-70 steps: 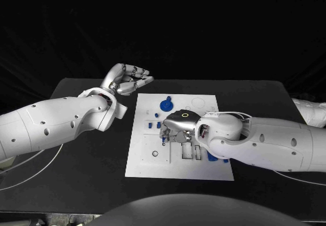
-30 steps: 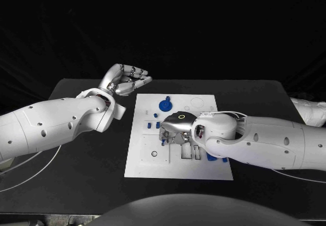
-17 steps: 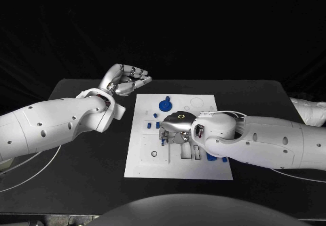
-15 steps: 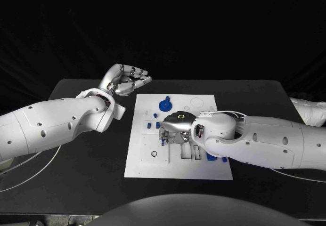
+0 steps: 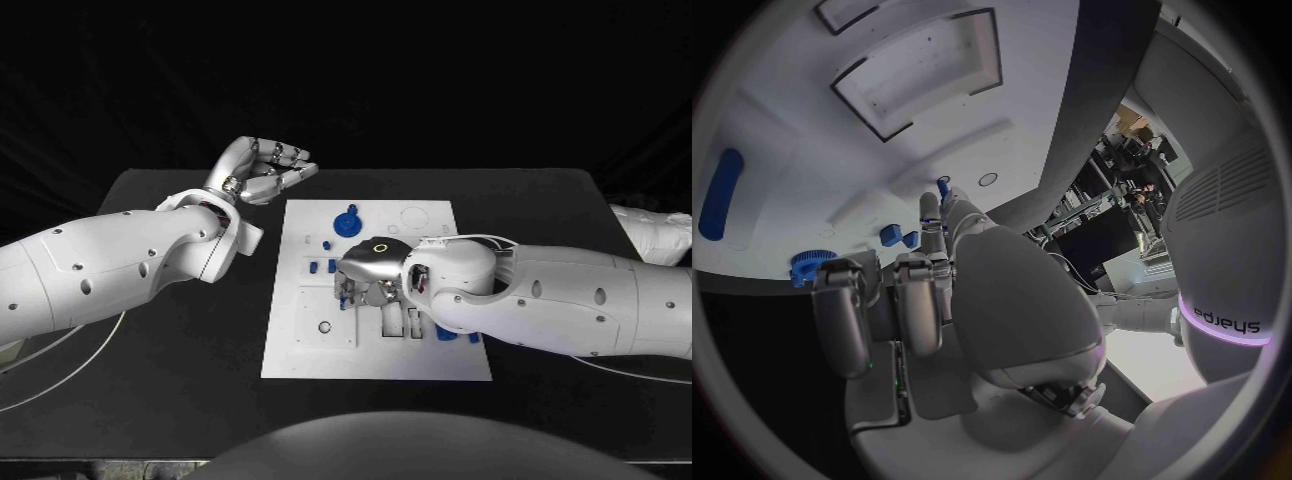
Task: Assemble the parts on the task board
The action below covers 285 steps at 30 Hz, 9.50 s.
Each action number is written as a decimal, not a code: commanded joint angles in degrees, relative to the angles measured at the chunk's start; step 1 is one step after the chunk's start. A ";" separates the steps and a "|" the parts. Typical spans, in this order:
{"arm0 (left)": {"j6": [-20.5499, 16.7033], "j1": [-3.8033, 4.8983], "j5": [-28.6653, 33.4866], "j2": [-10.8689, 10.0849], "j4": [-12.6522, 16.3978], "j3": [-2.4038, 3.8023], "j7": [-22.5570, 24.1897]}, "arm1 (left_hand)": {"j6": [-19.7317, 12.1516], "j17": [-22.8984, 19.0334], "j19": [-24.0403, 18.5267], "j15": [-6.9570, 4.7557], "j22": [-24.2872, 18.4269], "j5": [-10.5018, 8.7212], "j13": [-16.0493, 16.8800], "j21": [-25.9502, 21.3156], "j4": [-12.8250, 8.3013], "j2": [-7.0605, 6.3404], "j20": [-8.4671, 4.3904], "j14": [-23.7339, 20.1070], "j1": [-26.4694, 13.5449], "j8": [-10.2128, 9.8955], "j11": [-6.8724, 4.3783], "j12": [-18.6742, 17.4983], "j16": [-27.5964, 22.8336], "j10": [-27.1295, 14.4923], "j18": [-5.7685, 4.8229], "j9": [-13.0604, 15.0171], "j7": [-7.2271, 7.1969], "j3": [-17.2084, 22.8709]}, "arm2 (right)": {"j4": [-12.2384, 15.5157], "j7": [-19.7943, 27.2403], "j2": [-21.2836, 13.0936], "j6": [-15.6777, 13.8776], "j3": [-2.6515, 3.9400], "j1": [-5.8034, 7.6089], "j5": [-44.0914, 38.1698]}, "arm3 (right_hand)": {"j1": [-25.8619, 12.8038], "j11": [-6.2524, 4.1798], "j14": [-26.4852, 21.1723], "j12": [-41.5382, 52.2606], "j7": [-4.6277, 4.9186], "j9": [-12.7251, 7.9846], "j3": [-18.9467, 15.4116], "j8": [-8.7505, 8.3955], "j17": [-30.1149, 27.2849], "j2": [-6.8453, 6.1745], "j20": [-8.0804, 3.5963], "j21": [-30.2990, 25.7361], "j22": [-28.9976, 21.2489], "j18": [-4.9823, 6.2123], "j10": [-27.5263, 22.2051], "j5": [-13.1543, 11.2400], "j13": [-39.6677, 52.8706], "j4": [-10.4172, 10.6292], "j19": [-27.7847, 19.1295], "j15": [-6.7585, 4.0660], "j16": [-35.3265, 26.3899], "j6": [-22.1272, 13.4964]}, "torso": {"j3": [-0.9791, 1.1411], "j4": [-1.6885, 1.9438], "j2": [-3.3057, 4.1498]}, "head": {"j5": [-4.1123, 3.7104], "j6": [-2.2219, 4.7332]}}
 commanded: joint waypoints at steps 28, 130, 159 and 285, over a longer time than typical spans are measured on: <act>0.45 0.03 0.22 0.14 0.07 0.07 0.75 | -0.09 -0.20 0.09 -0.11 10.06 -0.01 0.02 -0.10 -0.02 0.75 0.08 0.34 0.30 -0.48 0.20 -0.28 -0.04 -0.11 0.60 -0.08 0.20 0.35 | -0.09 -1.02 0.46 3.18 -0.18 -0.22 0.11 | -1.87 1.71 5.97 -0.46 0.76 -0.90 0.10 -1.06 15.09 -3.42 1.26 0.26 15.07 -0.81 -4.80 0.07 -0.07 0.44 5.89 1.59 0.23 -3.45 | -0.01 0.10 -0.03 | 0.30 0.01; 0.35 0.02 -0.02 0.15 -0.71 0.05 0.97 | -0.14 -0.21 0.22 -0.09 10.11 0.17 0.02 -0.08 -0.03 1.11 0.09 0.39 0.74 -0.64 0.23 -0.31 -0.05 -0.25 0.57 -0.11 0.24 0.28 | 2.03 -9.72 -12.05 -2.37 -0.23 3.79 1.27 | -1.29 -1.14 5.97 2.96 -1.54 0.88 0.84 4.52 15.09 1.54 -0.98 0.26 15.07 -0.81 0.32 -0.40 0.01 -0.38 5.89 -1.10 0.23 -1.30 | 0.00 0.13 -0.02 | -1.81 0.01; 0.79 -0.03 -0.02 1.19 -2.08 0.03 1.10 | -0.09 -0.26 0.17 -0.09 10.08 0.29 0.03 -0.22 -0.04 1.27 0.09 0.39 0.96 -0.67 0.22 -0.29 -0.09 -0.23 0.60 -0.10 0.22 0.25 | 7.59 -2.36 -7.10 -7.14 -0.08 7.11 3.32 | -1.43 -0.74 5.97 1.40 -1.16 0.80 1.05 4.02 15.09 0.61 -0.76 0.26 15.07 -0.81 0.62 -0.38 -0.06 0.18 5.89 -0.66 0.23 -1.19 | 0.04 0.16 -0.10 | 2.13 0.01; 1.25 -0.19 -0.03 2.59 -3.85 -0.01 1.09 | -0.17 -0.19 0.27 -0.07 10.12 0.58 0.02 -0.24 -0.03 1.51 0.09 0.44 1.34 -0.85 0.26 -0.32 -0.06 -0.39 0.58 -0.13 0.26 0.09 | 8.18 3.52 -12.57 -18.71 -0.18 8.00 35.99 | -9.75 3.59 5.97 4.11 3.90 -0.53 -4.24 0.06 15.09 -2.34 3.24 0.26 15.07 -0.81 -6.91 -0.11 0.98 3.32 5.89 3.30 0.23 -11.34 | -0.32 0.16 -0.50 | 1.30 0.01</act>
